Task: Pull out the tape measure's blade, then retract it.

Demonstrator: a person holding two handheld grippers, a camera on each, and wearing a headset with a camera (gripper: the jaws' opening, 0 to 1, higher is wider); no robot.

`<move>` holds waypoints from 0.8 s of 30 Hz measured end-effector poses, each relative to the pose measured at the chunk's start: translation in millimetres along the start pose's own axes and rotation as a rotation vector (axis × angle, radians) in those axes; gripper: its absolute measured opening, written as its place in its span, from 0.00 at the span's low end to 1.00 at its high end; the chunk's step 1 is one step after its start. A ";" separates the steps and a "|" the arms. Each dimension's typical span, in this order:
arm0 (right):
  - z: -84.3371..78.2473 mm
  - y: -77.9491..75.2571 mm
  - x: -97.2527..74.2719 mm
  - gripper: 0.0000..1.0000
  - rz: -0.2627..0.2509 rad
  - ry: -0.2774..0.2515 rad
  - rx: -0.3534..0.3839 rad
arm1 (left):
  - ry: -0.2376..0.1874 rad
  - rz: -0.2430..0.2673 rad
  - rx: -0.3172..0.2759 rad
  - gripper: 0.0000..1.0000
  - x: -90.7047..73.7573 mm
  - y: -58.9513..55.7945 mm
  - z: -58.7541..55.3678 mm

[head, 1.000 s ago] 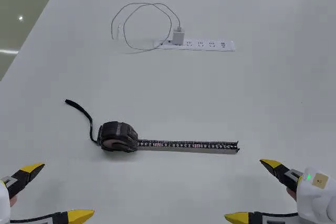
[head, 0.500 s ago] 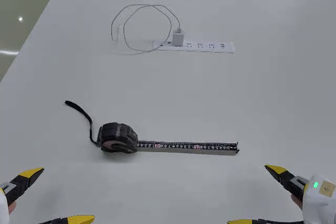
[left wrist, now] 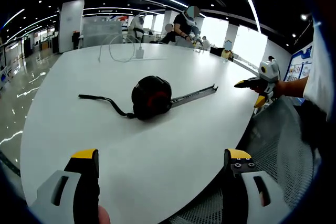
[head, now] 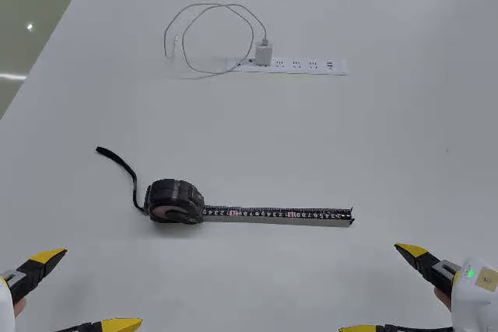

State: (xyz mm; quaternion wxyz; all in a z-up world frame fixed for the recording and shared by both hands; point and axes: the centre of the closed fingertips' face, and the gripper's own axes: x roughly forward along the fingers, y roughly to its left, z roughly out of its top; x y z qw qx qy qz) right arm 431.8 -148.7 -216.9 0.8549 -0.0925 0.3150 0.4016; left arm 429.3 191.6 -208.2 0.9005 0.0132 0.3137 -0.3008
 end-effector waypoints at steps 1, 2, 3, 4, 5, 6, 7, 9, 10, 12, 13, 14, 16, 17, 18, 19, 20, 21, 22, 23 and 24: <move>-0.3 -0.2 0.0 0.97 -0.001 0.001 -0.001 | 0.001 0.002 0.001 0.97 0.0 0.3 -0.2; -1.1 -0.1 0.0 0.97 -0.001 0.003 -0.001 | 0.000 0.002 0.000 0.97 -0.1 0.6 -0.3; -1.4 0.1 0.1 0.97 0.000 0.004 0.000 | -0.001 0.001 -0.004 0.97 -0.1 0.5 -0.2; -2.0 0.1 0.1 0.97 -0.001 0.006 -0.001 | -0.001 0.003 -0.002 0.97 -0.1 0.7 -0.2; -2.4 0.2 0.0 0.97 0.000 0.008 -0.001 | 0.001 0.003 -0.001 0.97 -0.2 0.9 -0.3; -2.9 0.3 0.1 0.97 0.001 0.008 0.000 | 0.001 0.003 -0.002 0.97 -0.3 0.8 -0.4; -3.3 0.6 -0.1 0.97 0.002 0.010 0.002 | 0.000 0.003 -0.005 0.97 -0.4 0.9 -0.5; -3.9 0.7 -0.4 0.97 0.002 0.012 0.000 | 0.003 0.004 -0.004 0.97 -0.6 1.3 -1.1; -3.8 0.6 -0.5 0.97 0.001 0.012 0.000 | 0.002 0.003 -0.005 0.97 -0.7 1.3 -1.0; -3.3 0.7 -0.6 0.97 0.001 0.011 0.001 | 0.001 0.003 -0.004 0.97 -0.9 1.5 -0.4; -3.1 0.8 -0.6 0.97 0.002 0.010 0.002 | 0.001 0.002 -0.004 0.97 -0.9 1.5 -0.1; -2.6 1.0 -0.7 0.97 0.001 0.010 0.000 | 0.001 0.001 -0.005 0.97 -0.9 1.2 0.2; -2.6 1.2 -0.6 0.97 0.002 0.011 0.000 | 0.002 0.001 -0.002 0.97 -0.7 1.2 0.6; -2.7 1.0 -0.6 0.97 0.001 0.012 -0.001 | 0.002 0.001 -0.003 0.97 -0.6 1.3 0.8; -2.9 1.1 -0.6 0.97 0.002 0.012 0.000 | 0.001 0.002 -0.001 0.97 -0.6 1.3 1.1; -2.8 1.0 -0.8 0.97 0.002 0.012 -0.002 | 0.001 0.002 -0.001 0.97 -0.6 1.2 1.3; -2.5 0.8 -1.0 0.97 0.001 0.011 -0.002 | 0.001 0.001 -0.002 0.97 -0.6 0.9 1.6; -2.1 0.7 -1.2 0.97 0.001 0.010 -0.001 | 0.000 0.001 -0.003 0.97 -0.5 0.6 1.9; -1.4 0.6 -1.4 0.98 0.001 0.008 0.000 | 0.000 0.001 -0.001 0.97 -0.5 0.5 2.0; -1.2 0.4 -1.4 0.98 0.001 0.008 0.000 | 0.000 0.001 -0.001 0.97 -0.5 0.3 2.0; -1.3 0.1 -1.5 0.98 0.000 0.008 0.000 | 0.000 0.000 -0.002 0.97 -0.5 0.0 2.1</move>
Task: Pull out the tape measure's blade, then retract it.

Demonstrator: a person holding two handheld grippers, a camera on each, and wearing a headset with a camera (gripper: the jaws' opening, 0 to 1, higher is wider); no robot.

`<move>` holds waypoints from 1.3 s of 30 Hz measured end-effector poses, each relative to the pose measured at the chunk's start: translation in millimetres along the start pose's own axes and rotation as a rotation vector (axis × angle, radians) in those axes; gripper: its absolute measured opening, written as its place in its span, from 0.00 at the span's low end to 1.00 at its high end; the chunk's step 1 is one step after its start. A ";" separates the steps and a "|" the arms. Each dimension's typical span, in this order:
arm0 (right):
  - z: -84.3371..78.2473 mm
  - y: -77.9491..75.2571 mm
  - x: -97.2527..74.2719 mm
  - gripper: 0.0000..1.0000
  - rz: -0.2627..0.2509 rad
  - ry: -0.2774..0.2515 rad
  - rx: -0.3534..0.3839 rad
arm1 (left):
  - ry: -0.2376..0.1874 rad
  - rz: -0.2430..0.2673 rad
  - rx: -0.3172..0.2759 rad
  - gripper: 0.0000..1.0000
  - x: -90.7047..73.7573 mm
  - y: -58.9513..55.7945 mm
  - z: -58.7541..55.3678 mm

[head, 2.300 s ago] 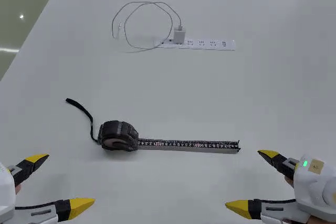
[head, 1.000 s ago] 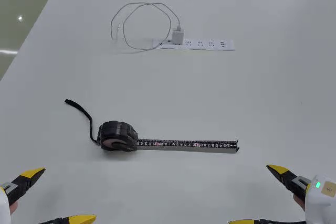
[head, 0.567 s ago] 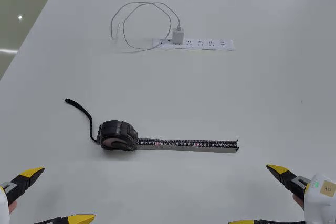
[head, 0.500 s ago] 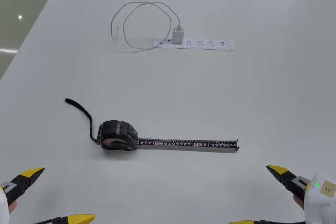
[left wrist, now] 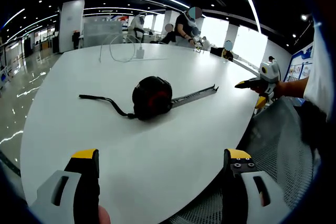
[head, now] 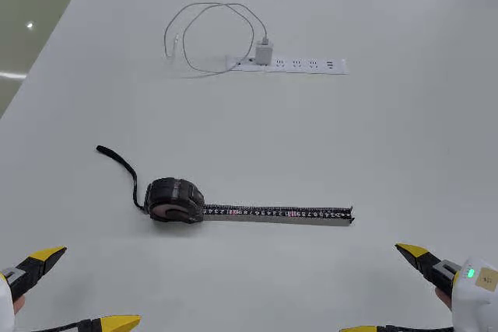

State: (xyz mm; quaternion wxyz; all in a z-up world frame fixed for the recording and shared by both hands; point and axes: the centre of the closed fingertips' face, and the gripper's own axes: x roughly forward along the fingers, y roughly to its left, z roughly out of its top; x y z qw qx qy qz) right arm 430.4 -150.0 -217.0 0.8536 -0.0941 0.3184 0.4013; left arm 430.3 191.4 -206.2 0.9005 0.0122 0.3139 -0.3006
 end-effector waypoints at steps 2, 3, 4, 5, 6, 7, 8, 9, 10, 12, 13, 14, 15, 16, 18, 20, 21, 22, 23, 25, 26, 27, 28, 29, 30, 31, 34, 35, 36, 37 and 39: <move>-0.1 0.0 -0.2 0.98 0.000 0.000 -0.001 | 0.000 0.001 0.000 0.97 0.0 0.0 0.0; -0.1 0.0 -0.2 0.98 0.000 0.000 0.000 | 0.000 0.001 -0.001 0.97 0.0 0.0 -0.3; -0.1 -0.1 -0.2 0.98 -0.001 0.000 0.000 | 0.000 0.001 0.000 0.97 0.0 0.0 -0.3; -0.3 -0.3 -0.2 0.98 -0.002 0.001 -0.001 | 0.000 0.001 -0.001 0.97 -0.1 -0.1 -0.3; -0.4 -0.2 -0.1 0.98 -0.001 0.001 0.000 | 0.000 0.000 -0.002 0.97 -0.1 -0.2 -0.3; -0.4 -0.3 -0.1 0.98 -0.001 0.001 0.000 | 0.001 0.000 -0.002 0.97 -0.1 -0.1 -0.4; -0.6 -0.4 0.0 0.98 -0.001 0.001 -0.001 | 0.001 0.000 -0.002 0.97 -0.1 0.0 -0.4; -0.8 -0.5 0.0 0.98 -0.002 0.002 -0.001 | 0.001 0.000 -0.002 0.97 -0.1 0.1 -0.5; -0.8 -0.8 0.0 0.98 -0.002 0.002 -0.001 | 0.001 0.000 -0.004 0.97 -0.2 0.1 -0.4; -0.3 -0.7 0.0 0.98 -0.002 0.000 0.001 | 0.001 0.001 -0.004 0.97 -0.2 0.1 -0.3; -0.3 -0.7 0.0 0.98 -0.002 0.001 0.000 | 0.001 -0.001 -0.004 0.97 -0.4 -0.2 0.1; -0.3 -0.7 0.0 0.98 -0.002 0.001 -0.001 | 0.001 0.000 -0.004 0.97 -0.4 0.1 0.2; -0.2 -0.6 0.1 0.98 -0.002 0.001 -0.001 | 0.000 0.000 -0.003 0.97 -0.5 0.4 0.6; -0.3 -0.6 0.2 0.98 -0.002 0.002 -0.001 | 0.000 0.000 -0.004 0.97 -0.6 0.4 0.8; -0.5 -0.9 0.2 0.98 -0.002 0.002 0.000 | -0.001 0.000 -0.004 0.97 -0.6 0.3 1.1; -0.7 -1.0 -0.1 0.98 -0.002 0.003 -0.001 | 0.001 -0.001 -0.004 0.97 -0.6 0.4 0.8; -0.5 -1.1 -0.2 0.98 -0.002 0.003 -0.001 | 0.000 -0.002 -0.005 0.97 -0.6 0.3 0.8; -0.3 -1.2 -0.4 0.98 -0.003 0.003 -0.002 | 0.001 -0.002 -0.005 0.97 -0.6 0.3 0.8; -0.2 -1.4 -0.5 0.98 -0.003 0.003 -0.001 | 0.001 -0.001 -0.003 0.97 -0.6 0.5 0.9; -0.3 -1.3 -0.7 0.98 -0.003 0.003 -0.003 | 0.000 -0.003 -0.006 0.97 -0.6 0.1 1.2; -0.4 -1.2 -0.7 0.98 -0.003 0.003 -0.003 | 0.000 -0.002 -0.005 0.97 -0.6 0.1 1.3; -0.5 -1.2 -0.8 0.98 -0.003 0.003 -0.003 | 0.000 -0.003 -0.004 0.97 -0.7 -0.1 1.4; -0.9 -1.1 -0.9 0.98 -0.003 0.004 -0.003 | -0.001 -0.003 -0.005 0.97 -0.7 -0.2 1.6; -1.0 -1.1 -1.0 0.98 -0.003 0.004 -0.004 | -0.001 -0.004 -0.005 0.97 -0.7 -0.3 1.7; -1.0 -0.9 -1.1 0.98 -0.003 0.004 -0.003 | -0.001 -0.005 -0.005 0.97 -0.7 -0.2 1.8; -1.0 -1.0 -1.2 0.98 -0.004 0.005 -0.003 | -0.001 -0.005 -0.004 0.97 -0.7 -0.2 1.9; -1.0 -0.8 -1.9 0.98 -0.004 0.003 -0.002 | -0.002 -0.005 -0.005 0.97 -0.9 -0.1 2.1; -1.5 -0.8 -2.1 0.98 -0.005 0.004 -0.003 | -0.002 -0.006 -0.005 0.97 -0.8 -0.3 2.0; -1.7 -0.8 -2.2 0.98 -0.005 0.005 -0.002 | -0.002 -0.005 -0.005 0.97 -0.7 -0.3 1.9; -1.9 -0.6 -2.2 0.98 -0.004 0.005 0.000 | -0.001 -0.005 -0.004 0.97 -0.6 -0.3 1.8; -1.9 -0.6 -2.0 0.98 -0.004 0.005 -0.001 | -0.001 -0.008 -0.005 0.96 -0.2 -0.8 2.0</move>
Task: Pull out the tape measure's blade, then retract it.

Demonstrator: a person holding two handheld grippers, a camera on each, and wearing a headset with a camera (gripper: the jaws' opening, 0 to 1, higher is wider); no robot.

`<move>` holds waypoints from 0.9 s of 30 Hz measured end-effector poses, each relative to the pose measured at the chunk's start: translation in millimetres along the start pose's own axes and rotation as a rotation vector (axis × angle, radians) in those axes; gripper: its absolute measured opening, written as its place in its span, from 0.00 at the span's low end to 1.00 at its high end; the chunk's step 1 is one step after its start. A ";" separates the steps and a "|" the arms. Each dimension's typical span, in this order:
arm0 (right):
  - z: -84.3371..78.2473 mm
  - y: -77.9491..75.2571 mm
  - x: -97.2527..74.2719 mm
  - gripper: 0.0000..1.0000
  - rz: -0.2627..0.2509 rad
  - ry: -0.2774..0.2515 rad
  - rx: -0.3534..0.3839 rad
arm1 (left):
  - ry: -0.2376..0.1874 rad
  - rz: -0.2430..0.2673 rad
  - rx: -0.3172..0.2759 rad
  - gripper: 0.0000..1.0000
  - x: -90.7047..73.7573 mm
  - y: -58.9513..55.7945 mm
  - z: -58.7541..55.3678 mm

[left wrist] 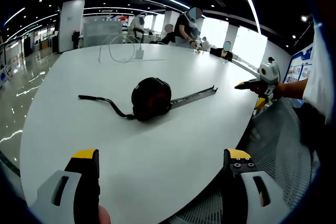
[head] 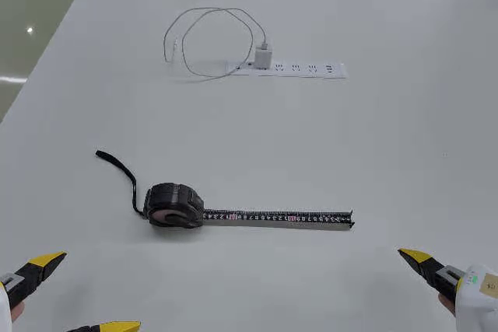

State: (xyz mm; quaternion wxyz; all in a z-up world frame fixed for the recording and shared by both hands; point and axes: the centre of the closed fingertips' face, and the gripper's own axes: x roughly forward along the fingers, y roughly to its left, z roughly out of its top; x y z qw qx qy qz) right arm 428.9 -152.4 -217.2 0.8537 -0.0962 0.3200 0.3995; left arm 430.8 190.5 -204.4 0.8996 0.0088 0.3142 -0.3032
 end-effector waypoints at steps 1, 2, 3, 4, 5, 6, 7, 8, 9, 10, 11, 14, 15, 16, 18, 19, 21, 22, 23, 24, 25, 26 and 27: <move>0.1 -0.1 0.5 0.98 0.001 0.000 0.001 | 0.001 -0.003 0.001 0.96 0.6 -0.4 0.3; 0.4 -0.3 1.0 0.98 0.002 0.000 0.000 | 0.001 -0.009 0.000 0.96 1.2 -1.3 0.7; 1.0 -0.6 1.6 0.98 0.003 0.002 -0.003 | 0.001 -0.013 -0.001 0.96 2.0 -1.8 1.3; 1.9 -1.1 2.6 0.98 0.005 0.002 -0.007 | 0.003 -0.015 0.004 0.96 3.5 -2.0 2.2; 2.8 -1.6 3.2 0.98 0.006 0.002 -0.008 | 0.004 -0.017 0.007 0.96 4.6 -2.1 3.2; 4.2 -2.3 3.8 0.98 0.007 -0.001 -0.008 | 0.002 -0.017 0.008 0.96 6.1 -2.0 5.2; 4.6 -2.8 4.2 0.98 0.007 -0.002 -0.008 | 0.001 -0.018 0.008 0.96 7.1 -1.8 6.3; 4.9 -3.2 4.5 0.98 0.007 -0.002 -0.008 | 0.003 -0.018 0.008 0.97 8.3 -1.6 6.8; 4.9 -3.7 5.3 0.98 0.009 -0.003 -0.007 | 0.002 -0.020 0.008 0.97 10.1 -1.9 7.9; 4.8 -3.8 5.6 0.98 0.009 -0.002 -0.008 | 0.003 -0.022 0.006 0.97 11.4 -2.2 8.4; 4.6 -4.1 5.8 0.98 0.009 -0.001 -0.010 | 0.010 -0.021 0.005 0.97 13.0 -2.5 8.3; 5.2 -4.3 5.6 0.98 0.010 0.001 -0.013 | 0.003 -0.023 0.000 0.98 14.0 -3.7 10.3; 5.1 -4.7 5.5 0.98 0.009 0.001 -0.013 | 0.003 -0.023 0.002 0.97 14.4 -4.0 10.6; 5.2 -5.1 5.4 0.98 0.009 0.000 -0.012 | 0.004 -0.025 0.003 0.97 15.0 -4.4 10.5; 5.1 -5.5 5.3 0.98 0.008 0.001 -0.012 | 0.005 -0.025 0.004 0.97 15.6 -4.7 10.5; 5.1 -5.5 5.6 0.97 0.008 0.002 -0.015 | 0.007 -0.025 0.004 0.97 16.2 -4.7 10.5; 5.5 -5.5 6.1 0.97 0.009 0.001 -0.014 | 0.004 -0.025 0.005 0.97 17.4 -4.8 12.2; 5.7 -5.7 6.5 0.97 0.009 0.002 -0.015 | 0.004 -0.024 0.006 0.97 18.1 -4.8 13.0; 6.0 -6.2 7.1 0.97 0.010 0.002 -0.016 | 0.003 -0.024 0.008 0.97 19.2 -5.0 14.0; 6.3 -6.7 8.1 0.97 0.011 0.003 -0.017 | 0.004 -0.024 0.008 0.97 21.2 -5.2 15.0; 6.4 -7.1 8.8 0.97 0.013 0.005 -0.021 | 0.007 -0.026 0.012 0.97 22.6 -5.9 15.3; 7.0 -8.0 9.6 0.97 0.015 0.010 -0.031 | 0.009 -0.026 0.018 0.97 24.3 -6.5 16.4; 8.0 -9.0 10.0 0.97 0.015 0.010 -0.033 | 0.009 -0.024 0.018 0.97 25.4 -5.9 17.2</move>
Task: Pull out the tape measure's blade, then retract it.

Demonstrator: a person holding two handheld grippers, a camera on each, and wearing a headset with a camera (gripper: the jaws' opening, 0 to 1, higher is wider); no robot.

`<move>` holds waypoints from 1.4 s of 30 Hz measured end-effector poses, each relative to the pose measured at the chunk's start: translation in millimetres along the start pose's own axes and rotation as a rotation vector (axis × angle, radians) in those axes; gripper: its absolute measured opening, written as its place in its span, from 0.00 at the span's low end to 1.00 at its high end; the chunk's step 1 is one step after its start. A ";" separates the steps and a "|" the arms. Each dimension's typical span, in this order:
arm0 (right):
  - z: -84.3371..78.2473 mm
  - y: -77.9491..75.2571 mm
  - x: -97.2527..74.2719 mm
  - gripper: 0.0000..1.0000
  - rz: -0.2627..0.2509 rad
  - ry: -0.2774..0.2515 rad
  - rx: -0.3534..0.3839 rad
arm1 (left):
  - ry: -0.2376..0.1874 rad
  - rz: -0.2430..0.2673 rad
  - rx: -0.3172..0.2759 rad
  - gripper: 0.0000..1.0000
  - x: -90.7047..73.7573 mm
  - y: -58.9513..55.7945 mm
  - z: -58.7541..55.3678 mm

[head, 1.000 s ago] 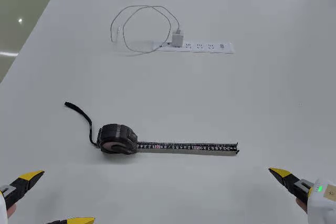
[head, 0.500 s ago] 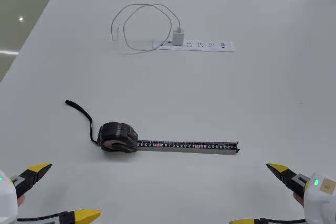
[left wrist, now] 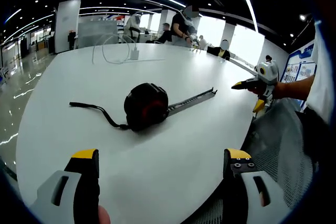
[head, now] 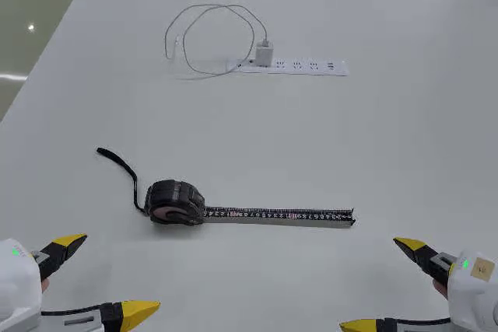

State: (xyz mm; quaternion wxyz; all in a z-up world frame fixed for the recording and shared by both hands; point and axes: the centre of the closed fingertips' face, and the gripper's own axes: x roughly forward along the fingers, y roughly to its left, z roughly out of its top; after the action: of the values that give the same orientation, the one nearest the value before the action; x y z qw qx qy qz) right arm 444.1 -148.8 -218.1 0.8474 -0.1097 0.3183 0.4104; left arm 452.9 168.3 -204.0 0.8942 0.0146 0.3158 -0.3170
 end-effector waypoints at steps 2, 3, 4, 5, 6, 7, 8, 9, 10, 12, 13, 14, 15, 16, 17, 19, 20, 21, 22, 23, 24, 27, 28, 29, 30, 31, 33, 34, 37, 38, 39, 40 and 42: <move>2.8 -2.6 0.3 0.97 0.001 -0.005 -0.002 | -0.002 0.000 -0.006 0.96 2.5 0.7 2.3; 3.6 -3.6 0.8 0.97 0.000 -0.006 -0.003 | -0.003 0.001 -0.003 0.96 3.7 0.5 3.3; 4.5 -5.0 1.7 0.97 0.001 -0.007 -0.004 | -0.001 0.001 0.003 0.96 5.7 0.8 4.2; 4.8 -5.9 2.4 0.97 0.001 -0.008 -0.003 | 0.000 -0.001 0.004 0.96 6.9 0.8 5.0; 4.7 -6.8 3.1 0.97 0.002 -0.008 -0.003 | -0.001 -0.002 0.004 0.96 7.9 0.8 6.2; 5.0 -7.4 3.7 0.97 0.003 -0.007 -0.005 | -0.006 0.000 0.002 0.95 9.3 1.2 8.3; 5.4 -7.9 4.0 0.97 0.003 -0.007 -0.005 | -0.007 0.000 0.002 0.95 10.3 1.3 9.3; 5.8 -9.0 4.7 0.97 0.003 -0.008 -0.004 | -0.007 0.000 0.003 0.95 12.0 1.2 10.6; 6.0 -9.9 5.1 0.97 0.003 -0.008 -0.005 | -0.006 0.000 0.003 0.95 13.3 1.3 11.0; 6.6 -11.6 6.0 0.97 0.003 -0.009 -0.005 | -0.006 -0.003 0.004 0.95 16.2 0.8 12.5; 7.0 -12.3 6.3 0.97 0.004 -0.009 -0.005 | -0.006 -0.004 0.005 0.95 17.3 0.6 13.2; 7.5 -13.6 6.9 0.97 0.003 -0.009 -0.007 | -0.005 -0.007 0.005 0.95 19.2 0.8 14.1; 7.8 -14.6 7.4 0.97 0.003 -0.008 -0.008 | -0.005 -0.008 0.006 0.95 20.4 1.1 14.7; 8.3 -15.5 7.8 0.97 0.004 -0.008 -0.009 | -0.005 -0.010 0.006 0.95 21.8 1.0 15.4; 9.1 -16.5 8.3 0.97 0.004 -0.009 -0.010 | -0.004 -0.011 0.007 0.95 23.9 1.1 16.4; 10.2 -18.9 9.4 0.97 0.004 -0.009 -0.011 | -0.003 -0.016 0.008 0.95 27.9 0.3 18.7; 10.7 -19.6 9.7 0.97 0.005 -0.009 -0.013 | -0.004 -0.019 0.011 0.95 29.4 -0.1 19.8; 11.2 -20.4 10.0 0.97 0.005 -0.009 -0.014 | -0.003 -0.020 0.013 0.95 31.2 -0.2 20.8; 11.7 -21.1 10.4 0.97 0.006 -0.009 -0.015 | -0.002 -0.023 0.014 0.95 33.5 -0.8 22.0; 11.7 -21.8 10.6 0.97 0.006 -0.008 -0.017 | -0.003 -0.030 0.018 0.95 34.8 -2.1 23.2; 12.0 -23.1 10.8 0.97 0.005 -0.008 -0.018 | 0.000 -0.033 0.025 0.95 36.8 -3.3 24.2; 12.4 -26.3 12.1 0.97 0.007 -0.010 -0.013 | -0.002 -0.040 0.027 0.95 41.2 -3.8 26.6; 12.8 -27.1 12.5 0.97 0.009 -0.014 -0.008 | 0.000 -0.041 0.029 0.94 42.6 -3.7 26.6; 12.6 -28.3 13.3 0.97 0.009 -0.014 -0.005 | 0.002 -0.043 0.033 0.94 44.7 -3.7 27.1; 12.3 -28.7 13.8 0.97 0.009 -0.013 -0.006 | 0.003 -0.044 0.033 0.94 46.1 -3.5 27.8; 12.0 -29.2 14.4 0.97 0.009 -0.011 -0.008 | 0.002 -0.045 0.032 0.94 47.5 -3.3 28.8; 11.6 -30.2 15.8 0.97 0.011 -0.009 -0.007 | -0.003 -0.045 0.029 0.94 51.1 -2.8 32.0; 11.2 -31.0 16.4 0.97 0.012 -0.007 -0.009 | -0.004 -0.046 0.029 0.94 53.4 -2.8 33.5; 11.7 -33.4 17.3 0.97 0.012 -0.007 -0.007 | -0.005 -0.050 0.028 0.94 58.1 -3.4 36.0; 12.0 -33.9 17.4 0.97 0.011 -0.007 -0.008 | -0.006 -0.052 0.026 0.94 59.4 -3.8 36.7; 12.6 -34.8 17.6 0.97 0.010 -0.007 -0.009 | -0.008 -0.051 0.024 0.94 61.2 -3.6 37.7; 13.1 -35.3 17.8 0.97 0.010 -0.008 -0.008 | -0.009 -0.052 0.021 0.94 62.4 -3.9 38.4; 13.4 -37.4 18.2 0.97 0.009 -0.007 -0.010 | -0.012 -0.050 0.015 0.94 65.7 -4.0 39.9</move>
State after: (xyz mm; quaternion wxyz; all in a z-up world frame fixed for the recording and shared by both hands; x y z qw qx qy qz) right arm 487.2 -155.3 -222.0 0.8462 -0.1109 0.3138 0.4162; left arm 512.1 119.5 -209.1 0.8876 0.0114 0.3084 -0.3418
